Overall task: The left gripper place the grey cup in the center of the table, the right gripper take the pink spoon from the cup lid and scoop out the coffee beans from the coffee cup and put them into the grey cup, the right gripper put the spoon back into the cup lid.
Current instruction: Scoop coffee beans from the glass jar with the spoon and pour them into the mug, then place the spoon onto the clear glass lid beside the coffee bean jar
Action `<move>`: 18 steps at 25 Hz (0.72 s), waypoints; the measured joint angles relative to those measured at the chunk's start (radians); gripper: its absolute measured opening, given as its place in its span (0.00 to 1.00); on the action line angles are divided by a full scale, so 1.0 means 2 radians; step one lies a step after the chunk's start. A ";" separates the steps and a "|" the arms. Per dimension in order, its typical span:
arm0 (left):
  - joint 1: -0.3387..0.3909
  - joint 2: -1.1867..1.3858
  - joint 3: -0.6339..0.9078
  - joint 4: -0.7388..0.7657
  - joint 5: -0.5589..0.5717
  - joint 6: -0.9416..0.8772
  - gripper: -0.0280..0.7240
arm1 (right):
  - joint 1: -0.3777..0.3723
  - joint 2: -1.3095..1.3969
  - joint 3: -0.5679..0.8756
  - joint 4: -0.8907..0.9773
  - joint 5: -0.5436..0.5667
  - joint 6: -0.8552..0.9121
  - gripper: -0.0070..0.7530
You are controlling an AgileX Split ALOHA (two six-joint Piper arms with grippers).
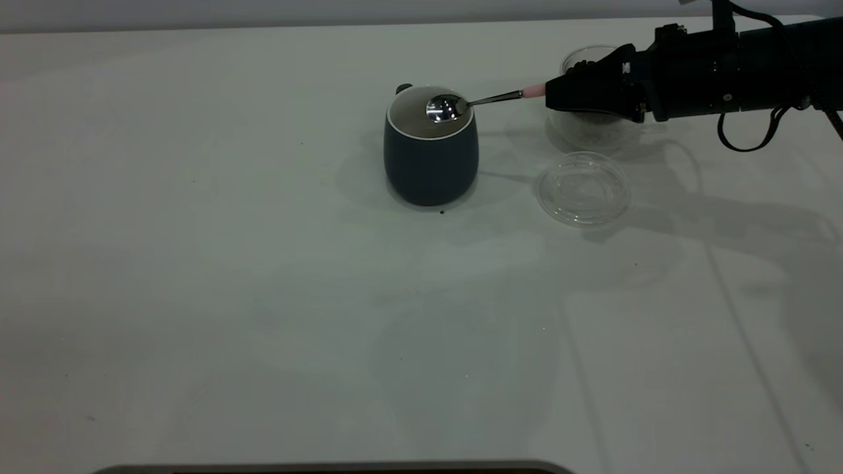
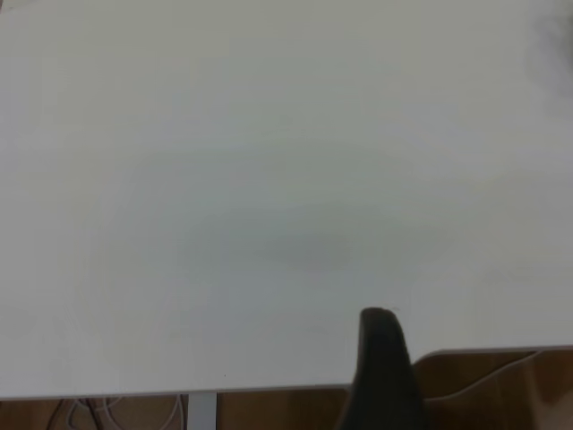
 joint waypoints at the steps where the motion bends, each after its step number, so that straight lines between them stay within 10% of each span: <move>1: 0.000 0.000 0.000 0.000 0.000 0.000 0.82 | 0.000 0.000 0.000 0.000 0.003 0.005 0.15; 18: 0.000 0.000 0.000 0.000 0.000 0.000 0.82 | -0.154 -0.149 0.235 0.002 0.019 0.168 0.15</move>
